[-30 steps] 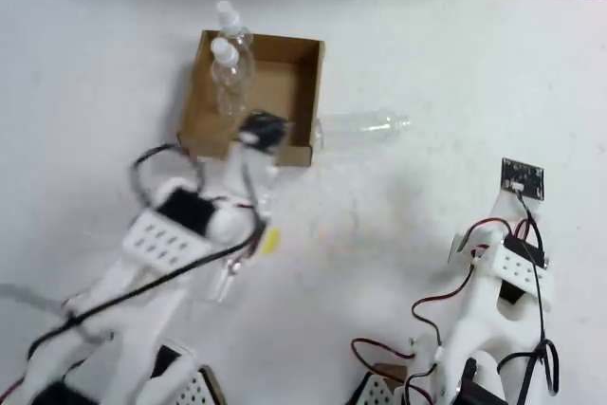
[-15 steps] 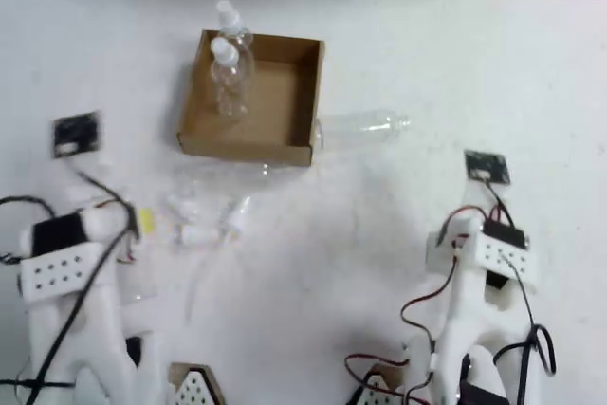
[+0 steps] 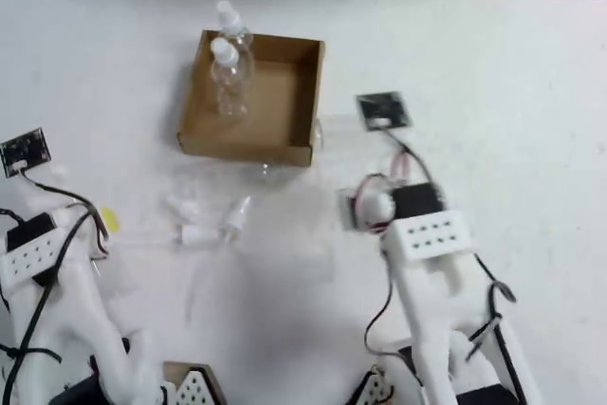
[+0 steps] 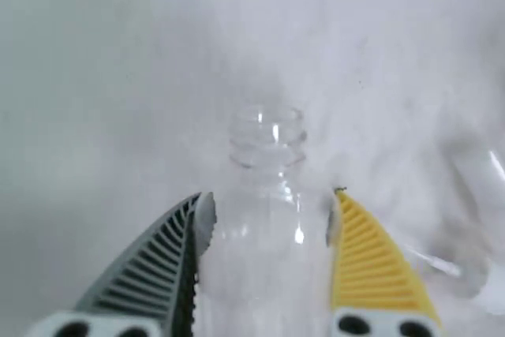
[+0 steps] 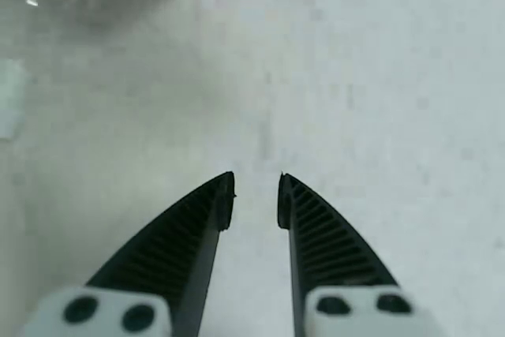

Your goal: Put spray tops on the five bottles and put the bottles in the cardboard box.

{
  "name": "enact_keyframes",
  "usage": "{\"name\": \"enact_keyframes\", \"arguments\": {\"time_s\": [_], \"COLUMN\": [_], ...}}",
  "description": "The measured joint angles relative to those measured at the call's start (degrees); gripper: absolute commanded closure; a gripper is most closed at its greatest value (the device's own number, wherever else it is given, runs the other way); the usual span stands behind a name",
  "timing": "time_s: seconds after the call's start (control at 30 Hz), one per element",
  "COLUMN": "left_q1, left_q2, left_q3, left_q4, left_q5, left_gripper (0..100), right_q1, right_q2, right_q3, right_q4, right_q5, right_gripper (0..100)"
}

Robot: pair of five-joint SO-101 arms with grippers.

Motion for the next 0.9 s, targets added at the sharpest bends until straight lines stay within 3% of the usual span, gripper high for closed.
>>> {"name": "enact_keyframes", "arguments": {"time_s": [0.23, 0.43, 0.57, 0.9], "left_q1": [0.09, 0.35, 1.49, 3.87], "left_q2": [0.88, 0.88, 0.88, 0.88], "left_q3": [0.00, 0.00, 0.00, 0.00], "left_q4": [-2.11, -2.20, -2.20, -2.20], "left_q5": [0.00, 0.00, 0.00, 0.00], "left_gripper": [98, 98, 98, 98], "right_q1": [-18.02, -21.80, -23.82, -26.02], "right_q2": [0.00, 0.62, 5.98, 23.82], "right_q3": [-1.93, -1.93, -1.93, -7.47], "right_q4": [-7.21, -13.45, -17.05, -21.45], "right_q5": [-7.21, -14.59, -15.47, -17.93], "right_gripper": [92.8, 91.3, 85.6, 87.8]}}
